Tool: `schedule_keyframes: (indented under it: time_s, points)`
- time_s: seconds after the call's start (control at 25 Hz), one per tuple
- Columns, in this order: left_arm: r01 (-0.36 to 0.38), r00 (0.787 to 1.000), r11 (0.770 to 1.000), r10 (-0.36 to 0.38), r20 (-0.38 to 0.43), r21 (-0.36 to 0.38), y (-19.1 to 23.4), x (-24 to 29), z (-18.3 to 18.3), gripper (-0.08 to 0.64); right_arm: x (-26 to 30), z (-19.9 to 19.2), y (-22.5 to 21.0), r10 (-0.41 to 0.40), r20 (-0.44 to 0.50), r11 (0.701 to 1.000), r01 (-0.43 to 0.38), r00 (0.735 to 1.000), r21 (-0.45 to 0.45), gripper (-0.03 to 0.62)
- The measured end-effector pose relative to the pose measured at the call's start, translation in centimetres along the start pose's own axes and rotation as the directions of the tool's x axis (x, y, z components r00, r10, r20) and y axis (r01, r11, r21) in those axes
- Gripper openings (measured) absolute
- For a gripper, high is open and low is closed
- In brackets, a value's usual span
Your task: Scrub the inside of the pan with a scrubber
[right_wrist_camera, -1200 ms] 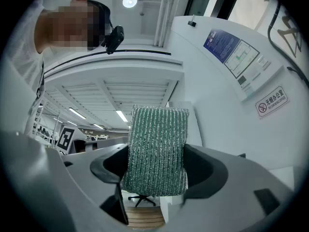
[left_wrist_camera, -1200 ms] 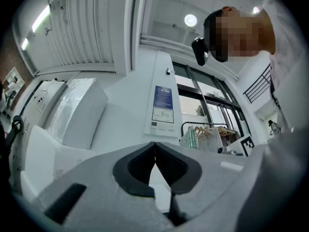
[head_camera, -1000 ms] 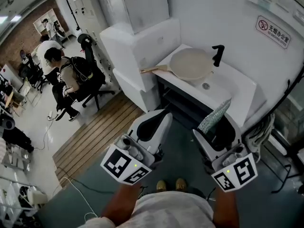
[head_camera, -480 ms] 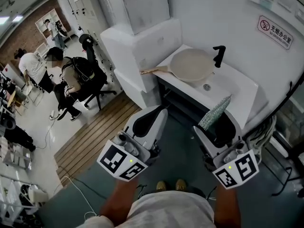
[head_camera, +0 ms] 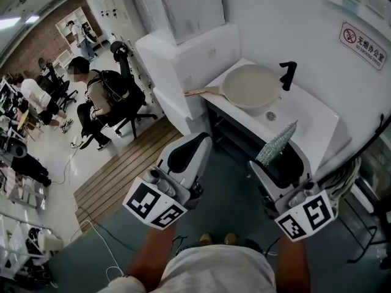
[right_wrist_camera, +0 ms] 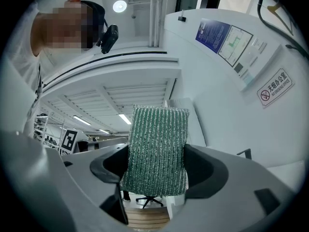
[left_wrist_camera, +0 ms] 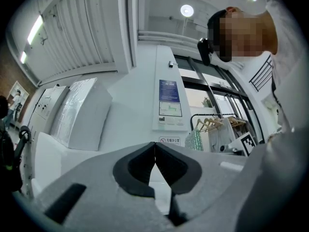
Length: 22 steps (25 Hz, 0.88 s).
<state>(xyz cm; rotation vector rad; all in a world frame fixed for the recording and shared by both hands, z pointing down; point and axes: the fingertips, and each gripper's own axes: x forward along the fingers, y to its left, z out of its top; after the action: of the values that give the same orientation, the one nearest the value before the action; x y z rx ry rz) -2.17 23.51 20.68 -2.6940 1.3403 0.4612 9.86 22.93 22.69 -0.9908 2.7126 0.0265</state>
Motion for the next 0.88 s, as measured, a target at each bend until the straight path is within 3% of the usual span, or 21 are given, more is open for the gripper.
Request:
schedule_keyframes:
  time_s: [0.44,0.88]
  points:
    - [-0.054,0.998,0.999,0.054,0.022,0.005,-0.5,2.3,-1.1,0.015,-1.0,-0.1,-3.2,0.043,-0.001,0.999,-0.043,0.999,0.003,0.351]
    - [-0.062,0.998,0.998,0.062,0.015,0.007,0.0,4.3,-2.3,0.017,-0.7,-0.5,-5.7,0.044,-0.01,0.999,-0.044,0.999,0.001,0.351]
